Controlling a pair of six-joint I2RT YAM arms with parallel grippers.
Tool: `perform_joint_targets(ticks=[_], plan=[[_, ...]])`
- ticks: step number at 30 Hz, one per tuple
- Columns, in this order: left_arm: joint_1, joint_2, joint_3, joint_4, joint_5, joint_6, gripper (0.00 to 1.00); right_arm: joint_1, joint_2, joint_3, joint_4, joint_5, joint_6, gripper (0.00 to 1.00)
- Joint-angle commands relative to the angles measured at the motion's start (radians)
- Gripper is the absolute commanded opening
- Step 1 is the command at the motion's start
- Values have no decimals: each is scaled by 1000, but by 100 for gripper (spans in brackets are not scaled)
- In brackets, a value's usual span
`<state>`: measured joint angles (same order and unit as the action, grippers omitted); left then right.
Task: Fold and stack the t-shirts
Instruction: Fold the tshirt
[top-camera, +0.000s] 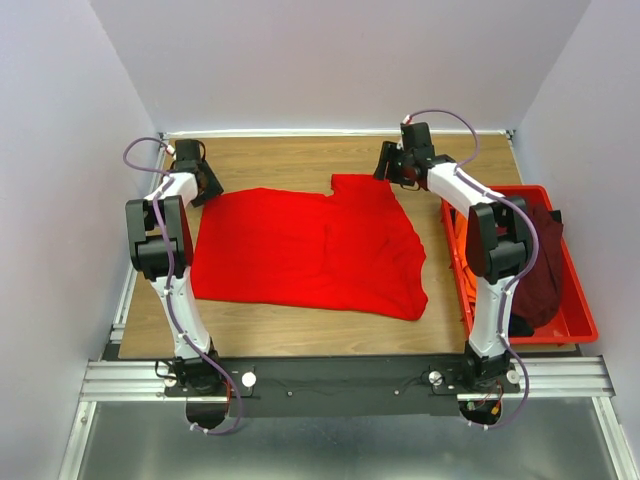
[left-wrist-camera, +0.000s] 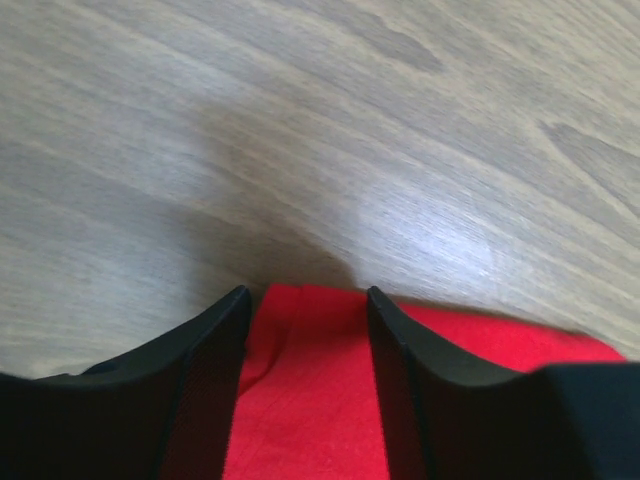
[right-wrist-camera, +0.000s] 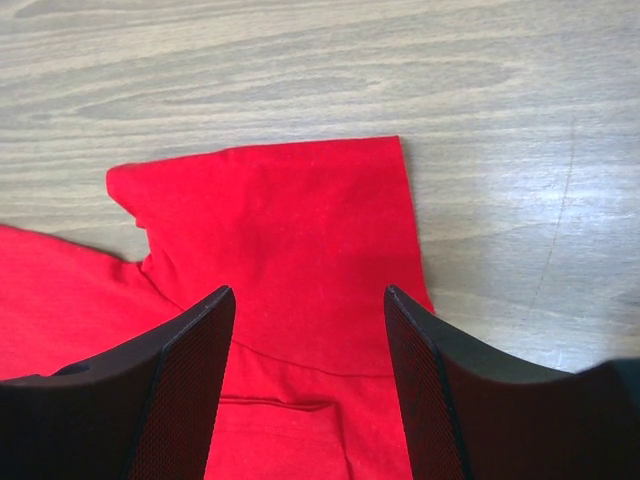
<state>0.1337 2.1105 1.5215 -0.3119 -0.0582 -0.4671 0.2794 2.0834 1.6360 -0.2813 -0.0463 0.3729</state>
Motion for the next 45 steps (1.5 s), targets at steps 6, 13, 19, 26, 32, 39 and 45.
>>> perform_joint_targets(ticks=[6, 13, 19, 26, 32, 39, 45], plan=[[7, -15, -26, 82, 169, 77, 36, -6, -23, -24, 22, -29, 3, 68], [9, -87, -102, 174, 251, 97, 17, -6, -23, -25, 27, -33, 4, 68], [9, -204, -191, 241, 287, 123, 17, -5, -22, -28, 30, -40, 6, 68], [4, -291, -285, 228, 275, 191, 17, -5, -31, -33, 31, -43, 6, 68], [-46, -329, -353, 137, 195, 251, 17, -5, -43, -42, 34, -44, 6, 68], [-131, -408, -419, 86, 109, 289, 22, -5, -52, -50, 37, -50, 6, 68], [-158, -474, -469, 37, 34, 286, 46, -5, -57, -53, 41, -52, 6, 68]])
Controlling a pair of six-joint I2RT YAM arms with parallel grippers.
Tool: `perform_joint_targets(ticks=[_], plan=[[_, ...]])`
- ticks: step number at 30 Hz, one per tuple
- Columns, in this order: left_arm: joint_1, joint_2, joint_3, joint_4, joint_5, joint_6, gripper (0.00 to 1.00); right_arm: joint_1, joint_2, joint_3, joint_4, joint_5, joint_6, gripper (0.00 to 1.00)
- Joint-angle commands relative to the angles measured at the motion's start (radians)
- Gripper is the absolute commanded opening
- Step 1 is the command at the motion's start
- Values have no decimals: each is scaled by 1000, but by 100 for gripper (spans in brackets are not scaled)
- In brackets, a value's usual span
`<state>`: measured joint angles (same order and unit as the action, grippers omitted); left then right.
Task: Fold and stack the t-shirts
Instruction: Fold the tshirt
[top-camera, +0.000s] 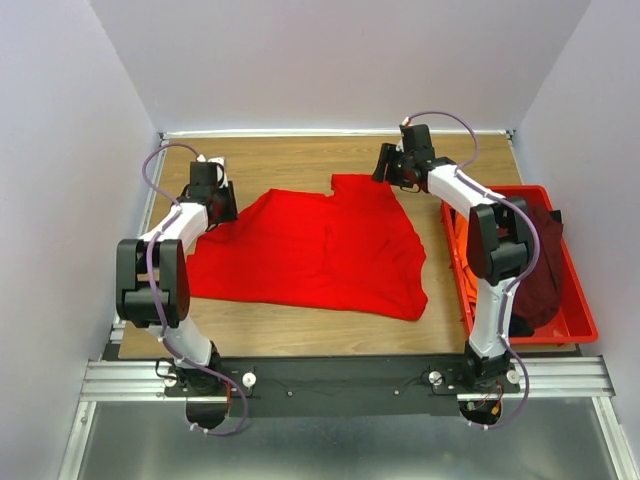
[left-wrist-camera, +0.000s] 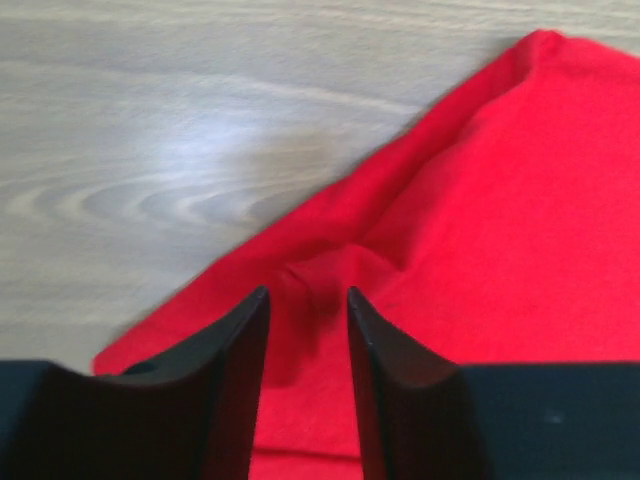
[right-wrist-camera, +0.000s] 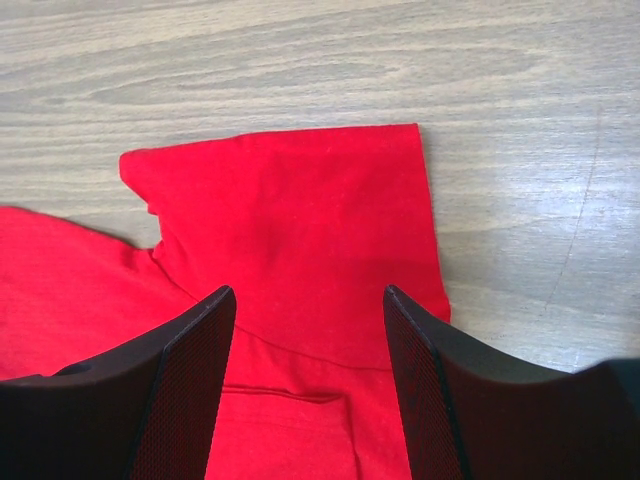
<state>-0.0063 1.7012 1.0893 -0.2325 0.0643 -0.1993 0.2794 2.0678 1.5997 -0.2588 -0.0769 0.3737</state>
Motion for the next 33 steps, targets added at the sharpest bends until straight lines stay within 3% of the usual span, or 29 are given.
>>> perform_joint_targets(ticks=[1, 10, 19, 33], plan=[[-18, -77, -55, -36, -84, 20, 53, -6, -41, -17, 18, -23, 5, 68], [-20, -97, -28, -43, -49, -11, 56, -5, -32, -14, 18, -24, 7, 68], [-21, -54, -97, -5, -21, -147, 51, -5, -28, -12, 20, -23, 8, 68], [-24, 55, -66, 32, 32, -183, 41, -5, -34, -18, 18, -17, 5, 68]])
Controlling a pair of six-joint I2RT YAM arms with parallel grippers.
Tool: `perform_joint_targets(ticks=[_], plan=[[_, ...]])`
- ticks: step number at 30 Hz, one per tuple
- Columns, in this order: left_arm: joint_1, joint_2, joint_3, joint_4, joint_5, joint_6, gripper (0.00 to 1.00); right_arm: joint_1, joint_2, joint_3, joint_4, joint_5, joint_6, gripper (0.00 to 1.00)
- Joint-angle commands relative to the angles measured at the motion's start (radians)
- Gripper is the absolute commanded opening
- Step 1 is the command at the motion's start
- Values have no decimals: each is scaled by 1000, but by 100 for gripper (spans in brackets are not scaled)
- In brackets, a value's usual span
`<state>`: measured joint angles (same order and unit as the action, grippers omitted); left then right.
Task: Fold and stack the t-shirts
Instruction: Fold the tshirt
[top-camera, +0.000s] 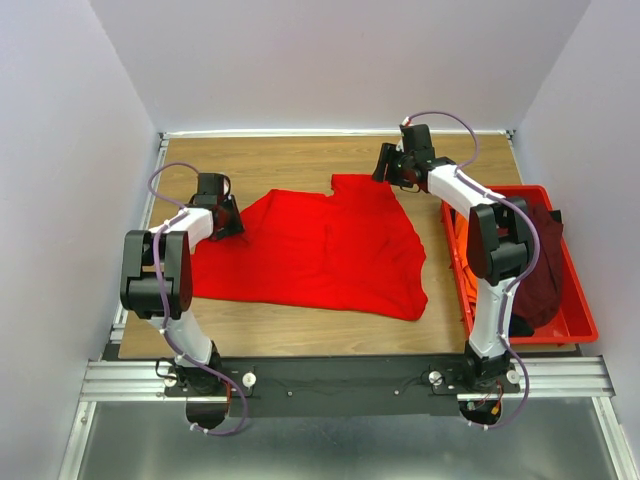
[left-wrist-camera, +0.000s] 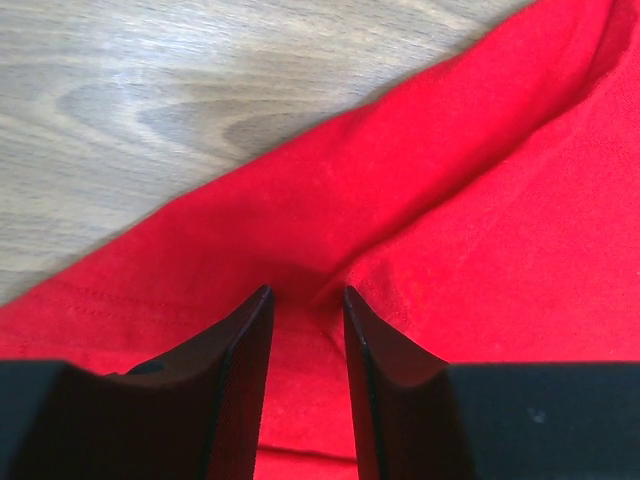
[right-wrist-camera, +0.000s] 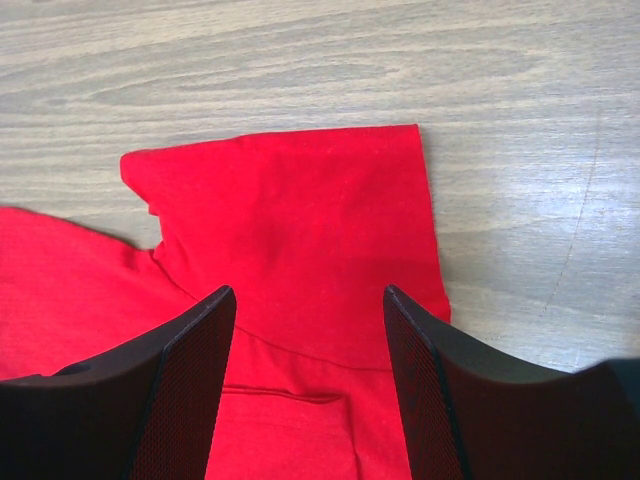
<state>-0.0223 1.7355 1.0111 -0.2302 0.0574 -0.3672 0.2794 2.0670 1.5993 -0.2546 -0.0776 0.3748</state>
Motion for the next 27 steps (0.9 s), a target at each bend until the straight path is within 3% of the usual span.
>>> perform_joint_targets(ticks=[1, 16, 21, 23, 27], plan=[[-10, 22, 12, 32, 39, -13, 41, -5, -34, -18, 14, -13, 4, 68], [-18, 32, 17, 42, 67, -6, 34, -6, -28, -16, 14, -4, 3, 68], [-18, 19, 32, 23, 49, -3, 20, -6, -25, -16, 14, -2, 3, 68], [-18, 9, 49, 12, 32, -4, 4, -5, -25, -16, 14, -2, 3, 68], [-18, 1, 115, -23, -31, 7, 0, -6, -21, -15, 14, -2, 4, 68]])
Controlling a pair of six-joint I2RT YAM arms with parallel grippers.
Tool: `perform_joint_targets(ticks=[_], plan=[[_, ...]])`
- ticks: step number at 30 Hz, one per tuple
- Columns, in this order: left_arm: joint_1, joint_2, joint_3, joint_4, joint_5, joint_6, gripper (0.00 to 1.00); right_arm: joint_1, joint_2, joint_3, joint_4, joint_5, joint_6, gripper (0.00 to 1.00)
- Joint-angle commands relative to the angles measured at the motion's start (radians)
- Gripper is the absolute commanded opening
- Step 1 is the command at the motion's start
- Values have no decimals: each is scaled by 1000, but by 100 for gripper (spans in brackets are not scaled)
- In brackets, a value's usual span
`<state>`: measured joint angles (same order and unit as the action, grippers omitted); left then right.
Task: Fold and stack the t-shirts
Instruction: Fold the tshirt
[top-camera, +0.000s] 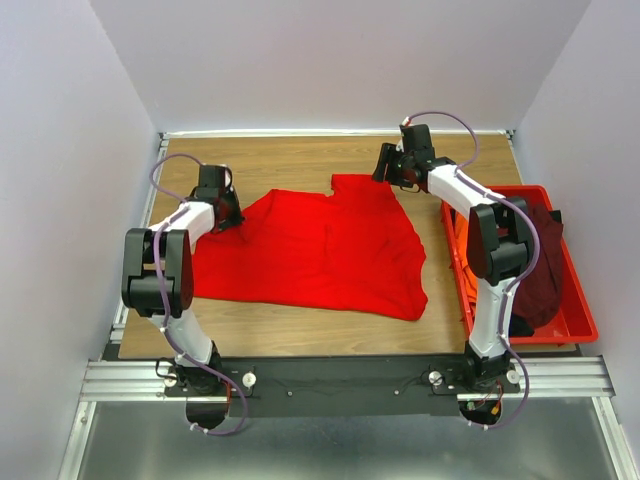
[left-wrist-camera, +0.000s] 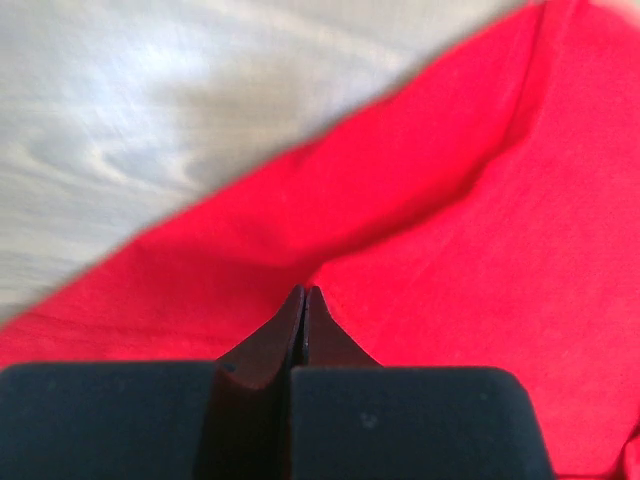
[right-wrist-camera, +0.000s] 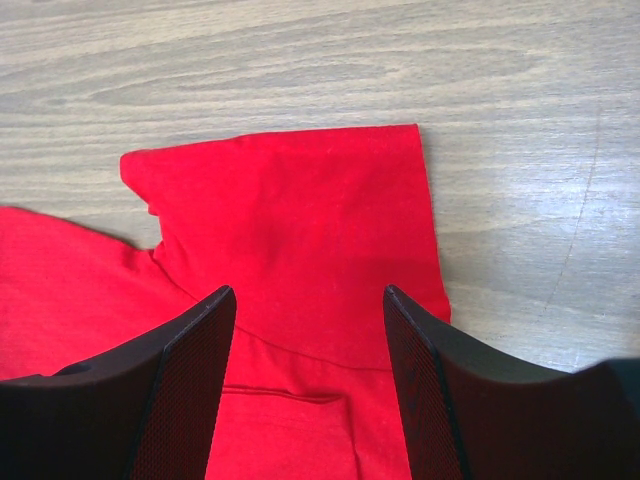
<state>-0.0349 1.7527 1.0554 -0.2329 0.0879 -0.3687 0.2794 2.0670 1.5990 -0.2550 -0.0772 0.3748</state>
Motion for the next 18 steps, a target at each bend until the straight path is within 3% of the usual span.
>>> perform_joint_targets(ticks=[1, 3, 11, 18], plan=[[-5, -15, 86, -31, -79, 11, 0, -5, -19, -14, 14, -3, 3, 68], [-5, -4, 147, -42, -169, 11, 0, -5, -15, -11, 14, -1, 3, 68], [-5, 149, 360, -49, -306, 16, 0, -5, 21, 16, 16, 16, -4, 68], [-3, 252, 428, 13, -387, -39, 0, -6, 116, 108, 19, 57, -33, 68]])
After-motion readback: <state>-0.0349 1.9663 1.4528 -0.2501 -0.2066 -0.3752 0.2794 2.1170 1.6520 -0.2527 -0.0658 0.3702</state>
